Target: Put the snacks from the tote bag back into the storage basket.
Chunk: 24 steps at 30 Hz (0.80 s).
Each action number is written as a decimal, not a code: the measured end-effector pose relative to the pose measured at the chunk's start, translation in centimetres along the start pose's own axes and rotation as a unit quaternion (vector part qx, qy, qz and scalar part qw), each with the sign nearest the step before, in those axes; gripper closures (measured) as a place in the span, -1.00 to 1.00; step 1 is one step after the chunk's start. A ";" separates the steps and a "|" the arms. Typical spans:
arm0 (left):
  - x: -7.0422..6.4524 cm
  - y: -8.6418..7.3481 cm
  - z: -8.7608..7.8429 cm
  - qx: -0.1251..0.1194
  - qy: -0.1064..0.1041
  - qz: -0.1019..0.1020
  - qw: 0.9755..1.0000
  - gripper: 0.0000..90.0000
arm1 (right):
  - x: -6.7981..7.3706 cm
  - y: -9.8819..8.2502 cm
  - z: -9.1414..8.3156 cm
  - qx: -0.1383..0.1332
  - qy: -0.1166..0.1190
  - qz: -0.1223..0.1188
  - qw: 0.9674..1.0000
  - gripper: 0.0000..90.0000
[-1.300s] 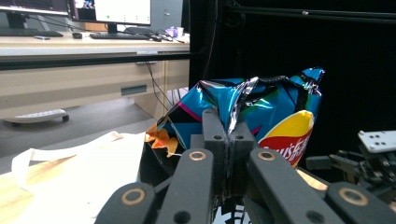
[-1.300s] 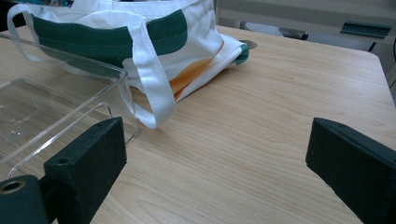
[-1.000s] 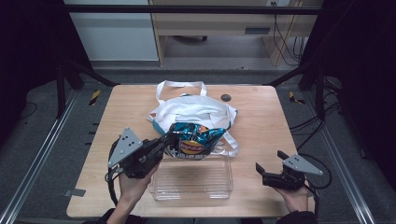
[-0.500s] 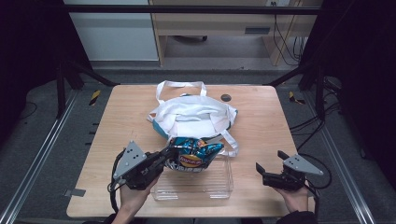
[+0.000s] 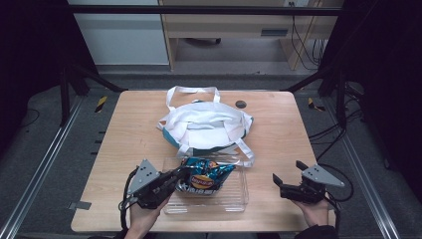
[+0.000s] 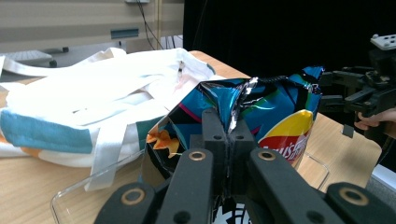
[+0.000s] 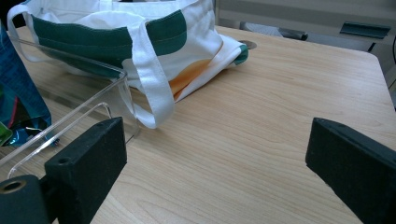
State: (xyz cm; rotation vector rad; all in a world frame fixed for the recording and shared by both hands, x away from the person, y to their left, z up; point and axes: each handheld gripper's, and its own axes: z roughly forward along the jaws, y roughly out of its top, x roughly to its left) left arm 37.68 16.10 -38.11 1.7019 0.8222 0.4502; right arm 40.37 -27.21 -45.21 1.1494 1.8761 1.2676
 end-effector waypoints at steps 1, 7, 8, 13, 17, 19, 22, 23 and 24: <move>0.0 0.0 0.0 0.001 0.000 0.000 1.000 0.98 | 0.0 0.0 0.0 0.000 0.000 0.000 1.000 -0.87; 0.1 -0.4 0.4 0.006 0.006 -0.005 1.000 0.98 | 0.0 0.0 0.0 0.001 0.000 0.000 1.000 -0.87; 0.2 -0.5 0.4 0.007 0.009 -0.009 1.000 0.98 | 0.0 0.0 0.0 0.001 0.000 0.000 1.000 -0.87; 0.9 -0.5 0.6 0.015 0.019 -0.024 0.999 0.97 | 0.0 0.0 0.1 0.003 0.001 0.000 1.000 -0.87; 1.1 -0.5 0.7 0.014 0.021 -0.028 0.999 0.96 | 0.0 0.0 0.1 0.003 0.000 -0.003 1.000 -0.87; 1.2 -0.4 0.9 0.014 0.024 -0.028 0.999 0.96 | 0.1 0.0 0.1 0.005 0.001 -0.002 1.000 -0.87; 1.5 -0.4 1.1 0.011 0.025 -0.032 0.999 0.94 | 0.1 0.0 0.2 0.006 0.001 -0.001 1.000 -0.87; 1.6 -0.3 1.2 0.010 0.026 -0.034 0.999 0.93 | 0.1 0.0 0.2 0.006 0.000 -0.002 1.000 -0.87; 1.8 -0.2 1.3 0.010 0.024 -0.037 0.999 0.93 | 0.0 0.0 0.2 0.007 0.000 -0.002 1.000 -0.87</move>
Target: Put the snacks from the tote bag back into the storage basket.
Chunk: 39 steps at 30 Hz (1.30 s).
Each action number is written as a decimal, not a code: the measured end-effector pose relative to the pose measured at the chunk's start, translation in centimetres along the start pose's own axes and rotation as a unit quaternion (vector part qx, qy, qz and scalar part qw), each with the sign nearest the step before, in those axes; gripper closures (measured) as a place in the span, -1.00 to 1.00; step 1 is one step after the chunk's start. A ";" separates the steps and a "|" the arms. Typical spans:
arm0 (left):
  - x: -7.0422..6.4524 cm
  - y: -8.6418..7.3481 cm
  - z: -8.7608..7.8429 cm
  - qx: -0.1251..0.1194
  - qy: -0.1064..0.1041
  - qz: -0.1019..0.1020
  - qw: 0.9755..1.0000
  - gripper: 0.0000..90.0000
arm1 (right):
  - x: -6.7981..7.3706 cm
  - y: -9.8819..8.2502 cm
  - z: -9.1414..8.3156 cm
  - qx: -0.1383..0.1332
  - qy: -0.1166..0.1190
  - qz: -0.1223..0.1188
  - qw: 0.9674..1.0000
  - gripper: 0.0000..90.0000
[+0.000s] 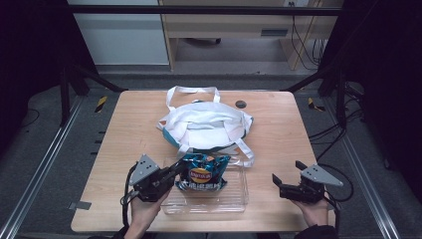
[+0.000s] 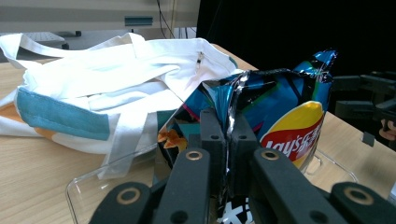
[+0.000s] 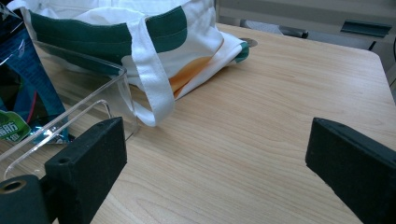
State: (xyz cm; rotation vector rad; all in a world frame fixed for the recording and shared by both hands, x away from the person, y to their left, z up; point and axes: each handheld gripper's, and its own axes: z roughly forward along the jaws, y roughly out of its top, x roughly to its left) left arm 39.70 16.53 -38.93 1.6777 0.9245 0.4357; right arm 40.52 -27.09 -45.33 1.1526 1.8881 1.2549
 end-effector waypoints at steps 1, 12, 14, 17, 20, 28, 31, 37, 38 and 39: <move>0.1 0.1 0.1 -0.001 0.001 -0.002 1.000 0.92 | 0.0 0.0 0.0 0.000 -0.001 -0.002 1.000 -0.87; 0.9 0.9 1.7 -0.004 0.015 -0.007 1.000 0.88 | 0.0 0.0 0.2 0.004 0.001 -0.001 1.000 -0.87; 1.0 0.9 1.9 -0.005 0.017 -0.004 1.000 0.87 | 0.0 0.0 0.2 0.004 0.001 -0.001 1.000 -0.87; 1.2 0.9 2.0 -0.007 0.019 0.000 1.000 0.85 | 0.0 0.0 0.2 0.003 0.000 -0.002 1.000 -0.87; 1.4 1.0 2.1 -0.010 0.022 0.003 1.000 0.82 | 0.0 0.0 0.2 0.004 -0.001 -0.001 1.000 -0.87; 1.8 1.1 2.6 -0.013 0.025 0.004 1.000 0.78 | 0.0 -0.1 0.3 0.008 -0.002 0.000 1.000 -0.87; 2.0 1.2 2.7 -0.012 0.025 0.003 1.000 0.76 | 0.0 -0.1 0.3 0.008 -0.001 0.000 1.000 -0.87; 2.1 1.1 2.7 -0.013 0.022 0.009 1.000 0.67 | -0.1 -0.1 0.3 0.008 -0.001 -0.001 1.000 -0.87; 2.1 1.1 2.7 -0.013 0.020 0.011 1.000 0.65 | -0.1 -0.1 0.3 0.008 -0.002 0.000 1.000 -0.87; 2.1 1.1 2.7 -0.013 0.020 0.014 1.000 0.63 | -0.1 -0.1 0.3 0.008 -0.002 -0.001 1.000 -0.87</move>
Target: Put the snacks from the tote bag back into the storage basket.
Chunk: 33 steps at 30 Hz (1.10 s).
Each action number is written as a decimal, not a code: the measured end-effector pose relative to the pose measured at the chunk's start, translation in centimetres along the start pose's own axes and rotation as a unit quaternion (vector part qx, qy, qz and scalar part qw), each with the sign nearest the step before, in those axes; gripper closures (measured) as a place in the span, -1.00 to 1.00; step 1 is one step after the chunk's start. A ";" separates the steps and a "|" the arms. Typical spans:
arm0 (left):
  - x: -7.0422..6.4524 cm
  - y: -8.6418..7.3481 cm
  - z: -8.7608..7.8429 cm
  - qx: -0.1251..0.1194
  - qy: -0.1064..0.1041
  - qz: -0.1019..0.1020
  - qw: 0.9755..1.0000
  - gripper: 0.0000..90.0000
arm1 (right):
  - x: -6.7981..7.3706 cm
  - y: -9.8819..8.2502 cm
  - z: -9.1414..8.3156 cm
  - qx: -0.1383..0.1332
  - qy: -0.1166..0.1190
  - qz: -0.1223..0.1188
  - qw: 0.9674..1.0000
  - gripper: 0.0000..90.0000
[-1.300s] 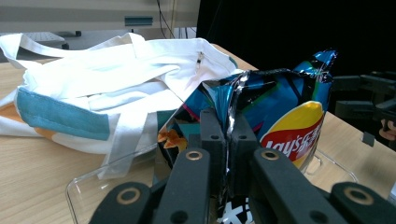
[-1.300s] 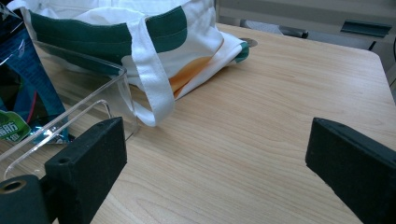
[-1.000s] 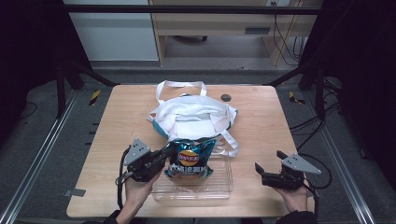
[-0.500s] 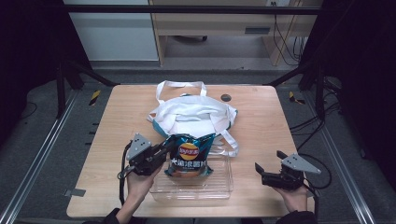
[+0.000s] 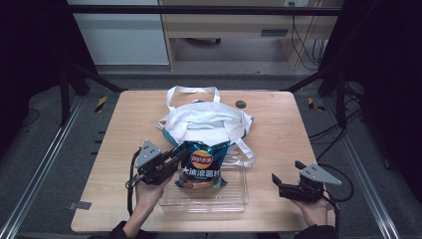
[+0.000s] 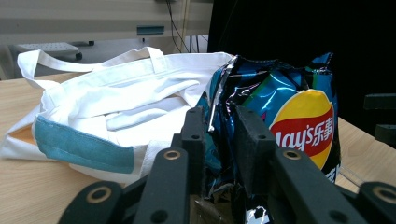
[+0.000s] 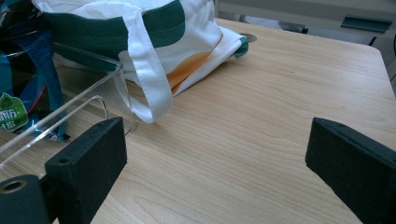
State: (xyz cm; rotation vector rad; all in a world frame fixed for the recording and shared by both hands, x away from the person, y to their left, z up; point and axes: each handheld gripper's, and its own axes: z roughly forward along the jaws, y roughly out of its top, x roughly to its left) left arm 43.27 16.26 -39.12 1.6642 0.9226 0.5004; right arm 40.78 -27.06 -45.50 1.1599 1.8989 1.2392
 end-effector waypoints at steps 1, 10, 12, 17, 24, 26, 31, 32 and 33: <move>0.0 0.0 0.0 -0.001 0.001 0.001 1.000 0.61 | 0.0 0.0 0.0 0.000 0.000 -0.001 1.000 -0.87; -0.1 0.0 -0.2 0.001 0.000 0.004 1.000 0.42 | 0.0 0.0 0.0 0.000 0.001 0.001 1.000 -0.87; -0.2 0.0 -0.3 0.001 -0.001 0.005 1.000 0.41 | 0.0 0.0 -0.1 0.000 0.001 0.001 1.000 -0.87; -0.3 0.0 -0.3 0.005 -0.003 0.005 1.000 0.43 | 0.0 0.0 -0.1 0.000 0.001 0.002 1.000 -0.87; -0.6 0.2 -0.7 0.014 -0.009 -0.011 1.000 0.92 | 0.0 0.0 -0.1 0.000 0.001 0.002 1.000 -0.87; -1.0 0.3 -0.9 0.013 -0.007 -0.013 1.000 0.96 | 0.0 0.0 -0.1 0.000 0.001 0.003 1.000 -0.87; -2.0 0.2 -1.5 0.009 -0.006 -0.023 1.000 0.97 | 0.0 0.0 -0.2 -0.003 0.001 0.002 1.000 -0.87; -2.3 0.1 -1.7 0.008 -0.006 -0.023 1.000 0.97 | 0.0 0.0 -0.2 -0.003 0.001 0.002 1.000 -0.87; -2.5 0.1 -1.8 0.008 -0.005 -0.023 1.000 0.97 | -0.1 0.0 -0.2 -0.003 0.000 0.002 1.000 -0.87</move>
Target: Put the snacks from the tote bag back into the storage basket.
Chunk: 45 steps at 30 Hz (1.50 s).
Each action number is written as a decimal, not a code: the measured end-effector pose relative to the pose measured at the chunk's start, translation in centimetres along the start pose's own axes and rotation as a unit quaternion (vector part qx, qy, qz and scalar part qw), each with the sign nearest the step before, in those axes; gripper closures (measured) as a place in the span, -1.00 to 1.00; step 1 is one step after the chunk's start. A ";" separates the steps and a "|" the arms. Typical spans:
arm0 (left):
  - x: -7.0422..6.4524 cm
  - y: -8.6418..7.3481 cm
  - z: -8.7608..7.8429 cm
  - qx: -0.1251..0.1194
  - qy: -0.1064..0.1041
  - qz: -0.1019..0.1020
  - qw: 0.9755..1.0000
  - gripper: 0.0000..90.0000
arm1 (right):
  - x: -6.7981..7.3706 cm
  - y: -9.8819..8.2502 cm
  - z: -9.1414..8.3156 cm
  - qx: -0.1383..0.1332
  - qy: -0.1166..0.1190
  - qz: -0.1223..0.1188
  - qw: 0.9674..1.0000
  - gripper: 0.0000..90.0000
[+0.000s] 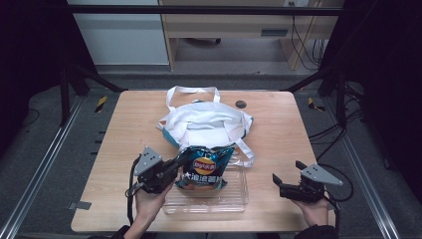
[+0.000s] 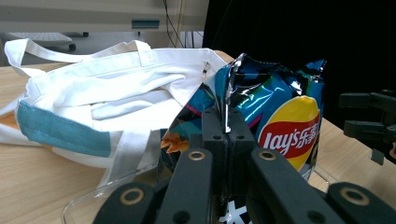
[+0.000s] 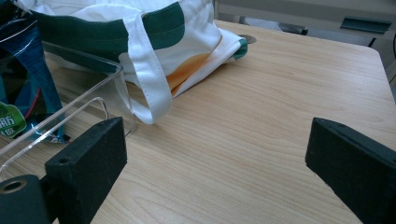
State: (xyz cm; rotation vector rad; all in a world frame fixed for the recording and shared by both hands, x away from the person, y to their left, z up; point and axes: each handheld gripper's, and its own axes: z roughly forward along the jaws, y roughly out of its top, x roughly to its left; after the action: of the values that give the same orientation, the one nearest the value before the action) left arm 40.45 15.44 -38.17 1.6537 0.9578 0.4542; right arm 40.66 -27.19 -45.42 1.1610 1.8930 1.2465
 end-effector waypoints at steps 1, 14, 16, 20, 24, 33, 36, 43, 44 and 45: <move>-0.1 -0.1 -0.1 -0.001 0.001 0.000 1.000 0.97 | 0.0 0.0 0.0 0.000 0.000 0.000 1.000 -0.87; 0.5 -0.5 -0.4 0.009 0.003 -0.025 1.000 0.93 | 0.0 0.0 0.0 0.000 0.000 0.001 1.000 -0.87; 0.9 -0.5 -0.2 0.008 0.004 -0.017 1.000 0.91 | 0.0 0.0 0.1 0.001 0.000 0.001 1.000 -0.87; 1.1 -0.4 0.4 0.005 0.009 -0.008 1.000 0.88 | 0.1 0.0 0.1 0.002 -0.001 -0.001 1.000 -0.87; 1.4 -0.3 0.8 0.002 0.012 -0.004 1.000 0.82 | 0.0 0.0 0.1 0.001 0.000 0.000 1.000 -0.87; 1.5 -0.4 1.1 0.006 0.006 0.009 1.000 0.22 | 0.1 0.0 0.1 0.000 0.001 0.000 1.000 -0.87; 1.4 -0.3 0.7 0.008 0.000 0.018 1.000 0.07 | 0.1 0.0 0.0 0.000 0.002 0.000 1.000 -0.87; 1.3 -0.1 -0.1 0.015 0.010 0.036 0.999 -0.17 | 0.1 0.0 0.0 -0.002 0.002 0.001 1.000 -0.87; 1.3 -0.1 -0.3 0.017 0.010 0.038 0.999 -0.19 | 0.1 0.1 -0.1 -0.003 0.002 0.002 1.000 -0.87; 1.4 -0.1 -0.5 0.021 0.008 0.040 0.999 -0.23 | 0.1 0.1 -0.1 -0.004 0.002 0.002 1.000 -0.87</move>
State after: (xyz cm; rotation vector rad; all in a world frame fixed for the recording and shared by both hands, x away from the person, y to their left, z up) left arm 40.86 16.84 -38.40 1.7333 0.9210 0.5058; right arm 40.59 -27.14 -45.34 1.1591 1.8883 1.2570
